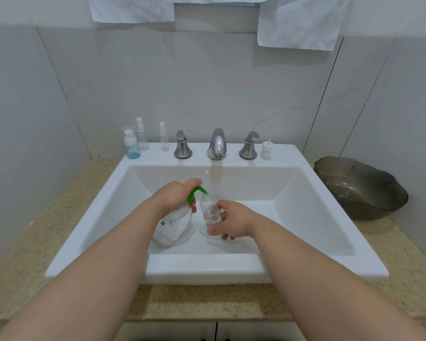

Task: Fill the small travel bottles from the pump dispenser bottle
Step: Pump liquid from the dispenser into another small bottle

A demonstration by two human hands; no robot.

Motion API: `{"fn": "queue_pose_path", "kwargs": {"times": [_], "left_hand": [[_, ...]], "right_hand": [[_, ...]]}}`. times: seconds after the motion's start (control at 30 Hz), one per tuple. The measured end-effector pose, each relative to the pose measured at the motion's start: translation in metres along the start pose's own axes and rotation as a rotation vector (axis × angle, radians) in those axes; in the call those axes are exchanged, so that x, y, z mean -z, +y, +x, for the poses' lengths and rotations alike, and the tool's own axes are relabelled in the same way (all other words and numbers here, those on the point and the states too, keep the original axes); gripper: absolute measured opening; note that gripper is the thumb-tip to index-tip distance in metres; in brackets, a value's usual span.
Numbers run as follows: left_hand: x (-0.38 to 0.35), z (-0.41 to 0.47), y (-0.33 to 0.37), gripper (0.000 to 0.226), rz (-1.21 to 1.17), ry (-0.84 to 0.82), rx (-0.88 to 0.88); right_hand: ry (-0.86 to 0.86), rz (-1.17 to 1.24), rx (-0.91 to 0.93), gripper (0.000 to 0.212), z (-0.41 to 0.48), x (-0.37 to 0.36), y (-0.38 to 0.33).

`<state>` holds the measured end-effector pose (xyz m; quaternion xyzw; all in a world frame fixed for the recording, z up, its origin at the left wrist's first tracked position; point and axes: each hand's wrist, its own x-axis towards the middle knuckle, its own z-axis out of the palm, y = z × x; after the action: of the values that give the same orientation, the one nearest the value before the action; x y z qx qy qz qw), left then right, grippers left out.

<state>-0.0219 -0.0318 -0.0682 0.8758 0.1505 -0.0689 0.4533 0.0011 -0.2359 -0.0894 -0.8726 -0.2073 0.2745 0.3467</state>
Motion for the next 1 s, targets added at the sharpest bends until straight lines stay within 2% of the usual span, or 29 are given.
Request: {"fn": "queue_pose_path", "kwargs": {"times": [0.2, 1.0], "left_hand": [[-0.0003, -0.0005, -0.0028, 0.083, -0.037, 0.021, -0.016], [0.0003, -0.001, 0.0028, 0.07, -0.004, 0.0, 0.005]], "right_hand": [[0.008, 0.011, 0.002, 0.048, -0.0022, 0.0001, -0.002], [0.012, 0.012, 0.011, 0.05, -0.0011, -0.0008, -0.0024]]}}
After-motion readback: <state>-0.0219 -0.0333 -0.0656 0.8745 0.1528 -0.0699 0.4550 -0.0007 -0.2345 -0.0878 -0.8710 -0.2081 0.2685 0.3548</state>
